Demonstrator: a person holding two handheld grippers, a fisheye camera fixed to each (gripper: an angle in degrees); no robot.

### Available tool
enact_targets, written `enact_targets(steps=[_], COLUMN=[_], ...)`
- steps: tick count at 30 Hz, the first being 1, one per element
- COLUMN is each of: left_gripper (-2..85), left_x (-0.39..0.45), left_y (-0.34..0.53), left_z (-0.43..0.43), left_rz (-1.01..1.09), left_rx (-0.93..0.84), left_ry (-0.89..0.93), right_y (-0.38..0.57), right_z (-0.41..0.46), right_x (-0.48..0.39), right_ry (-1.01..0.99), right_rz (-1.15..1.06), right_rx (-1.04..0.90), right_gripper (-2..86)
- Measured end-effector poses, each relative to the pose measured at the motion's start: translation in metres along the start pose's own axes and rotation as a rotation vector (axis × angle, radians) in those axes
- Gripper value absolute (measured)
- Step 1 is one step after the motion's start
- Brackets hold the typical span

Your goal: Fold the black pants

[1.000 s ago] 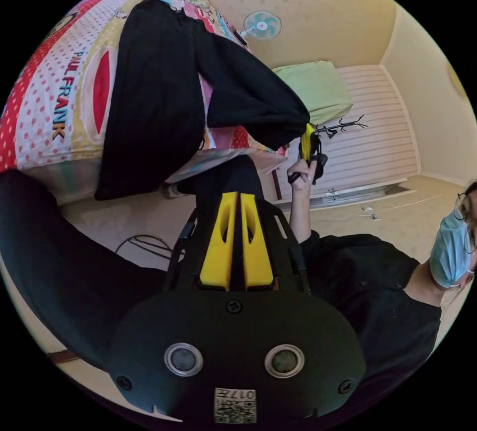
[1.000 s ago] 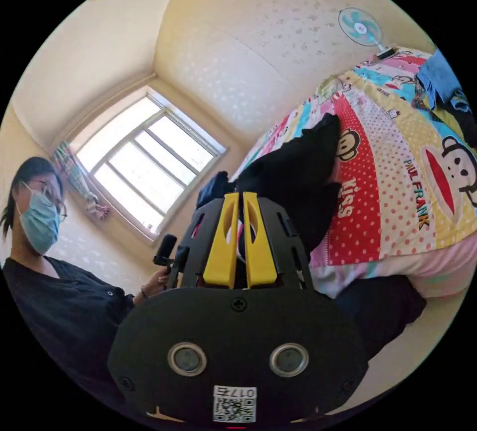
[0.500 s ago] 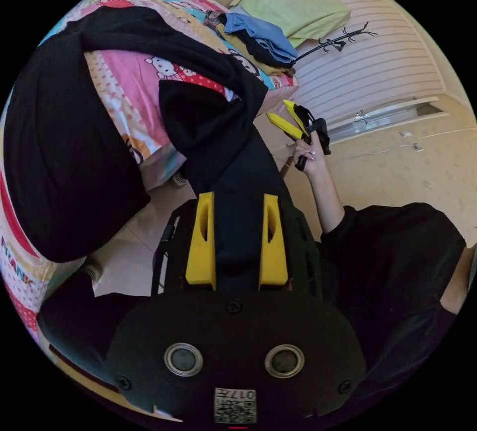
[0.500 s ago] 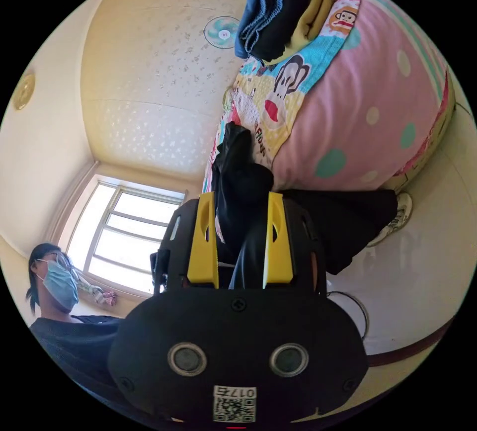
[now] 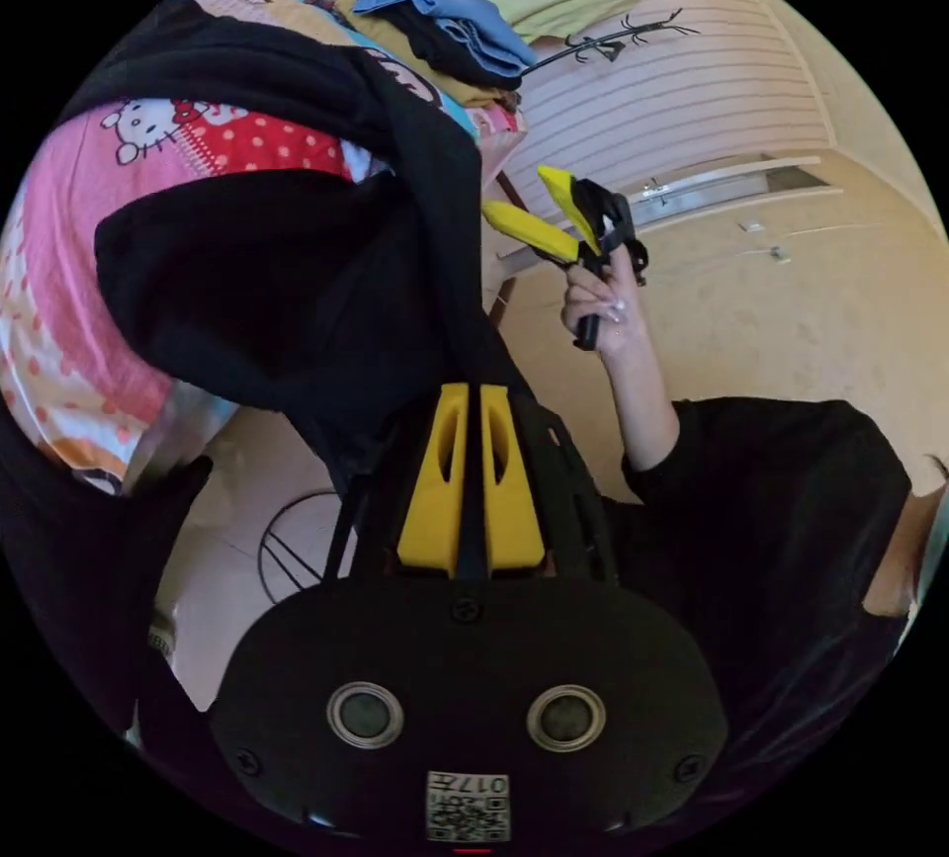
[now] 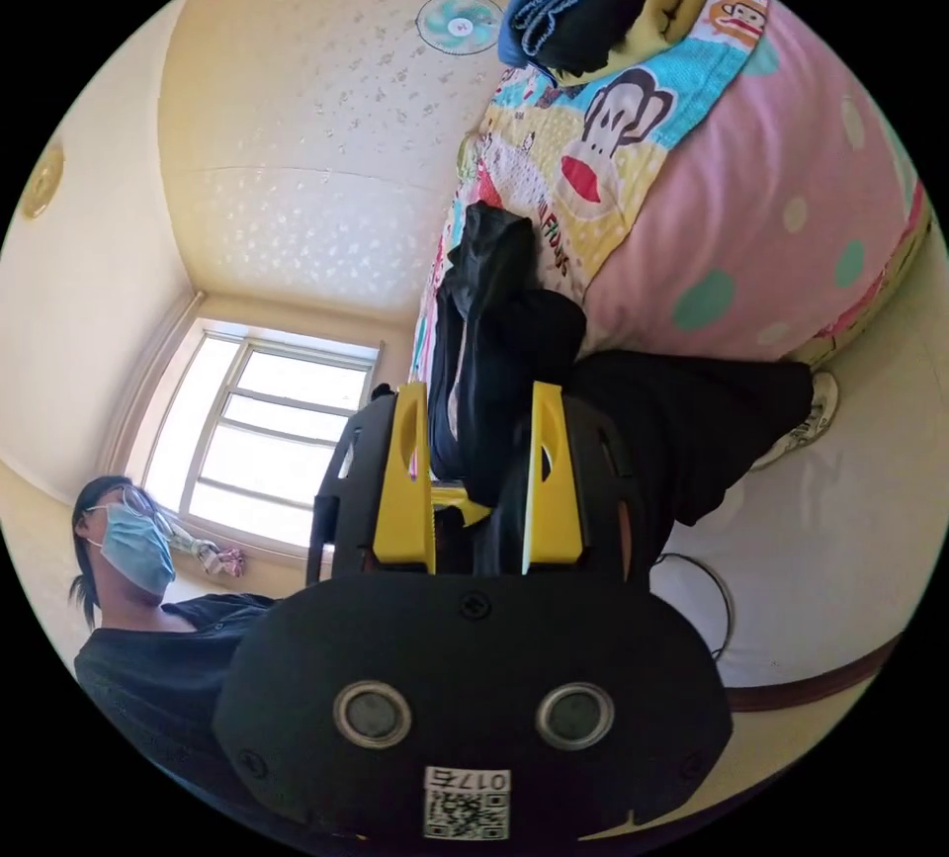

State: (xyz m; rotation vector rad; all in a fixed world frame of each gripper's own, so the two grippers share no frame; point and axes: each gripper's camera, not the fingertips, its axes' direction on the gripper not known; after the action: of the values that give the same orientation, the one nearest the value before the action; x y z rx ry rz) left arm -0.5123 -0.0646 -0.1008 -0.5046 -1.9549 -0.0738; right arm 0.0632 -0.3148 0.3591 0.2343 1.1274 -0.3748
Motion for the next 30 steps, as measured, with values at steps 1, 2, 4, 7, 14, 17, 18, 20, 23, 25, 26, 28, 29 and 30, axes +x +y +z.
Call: enact_targets(steps=[1, 2, 4, 7, 14, 17, 18, 20, 23, 25, 26, 28, 29, 30], left_gripper=[0.2, 0.0, -0.2, -0.4, -0.4, -0.2, -0.2, -0.2, -0.1, -0.1, -0.1, -0.1, -0.1, -0.1], left_x=[0.008, 0.016, 0.030, 0.050, 0.045, 0.047, 0.047, 0.047, 0.044, 0.040, 0.037, 0.029, 0.023, 0.019], left_y=[0.012, 0.026, 0.047, 0.078, 0.110, 0.118, 0.119, 0.126, 0.137, 0.147, 0.155, 0.171, 0.183, 0.188], left_z=[-0.011, -0.024, -0.042, -0.064, -0.070, -0.079, -0.081, -0.090, -0.102, -0.110, -0.116, -0.125, -0.130, -0.132], left_rz=[0.040, 0.056, 0.077, 0.091, 0.067, 0.091, 0.097, 0.116, 0.129, 0.123, 0.114, 0.098, 0.082, 0.072], left_rx=[0.005, 0.040, 0.084, 0.172, 0.225, 0.240, 0.244, 0.267, 0.293, 0.310, 0.327, 0.360, 0.385, 0.398], left_ry=[0.090, 0.146, 0.178, 0.179, 0.239, 0.224, 0.223, 0.236, 0.265, 0.279, 0.279, 0.275, 0.289, 0.300], right_y=[-0.002, -0.004, -0.021, -0.061, -0.149, -0.176, -0.184, -0.193, -0.204, -0.206, -0.206, -0.193, -0.189, -0.179], right_z=[-0.001, -0.001, 0.003, 0.033, 0.199, 0.274, 0.302, 0.337, 0.378, 0.406, 0.411, 0.425, 0.429, 0.440], right_x=[-0.006, -0.009, -0.029, -0.069, -0.154, -0.170, -0.172, -0.170, -0.156, -0.143, -0.141, -0.150, -0.155, -0.165], right_ry=[0.028, 0.035, 0.037, 0.069, 0.381, 0.578, 0.631, 0.705, 0.791, 0.853, 0.856, 0.813, 0.813, 0.812], right_rz=[-0.007, -0.013, -0.059, -0.146, -0.343, -0.400, -0.413, -0.397, -0.350, -0.320, -0.323, -0.414, -0.431, -0.468], right_rx=[0.005, 0.011, 0.035, -0.007, -0.297, -0.358, -0.383, -0.390, -0.371, -0.396, -0.397, -0.328, -0.304, -0.268], right_gripper=[14.3, 14.3, 14.5, 15.0, 17.0, 17.3, 17.3, 17.0, 14.2, 9.1, 7.8, 4.2, 3.7, 3.3])
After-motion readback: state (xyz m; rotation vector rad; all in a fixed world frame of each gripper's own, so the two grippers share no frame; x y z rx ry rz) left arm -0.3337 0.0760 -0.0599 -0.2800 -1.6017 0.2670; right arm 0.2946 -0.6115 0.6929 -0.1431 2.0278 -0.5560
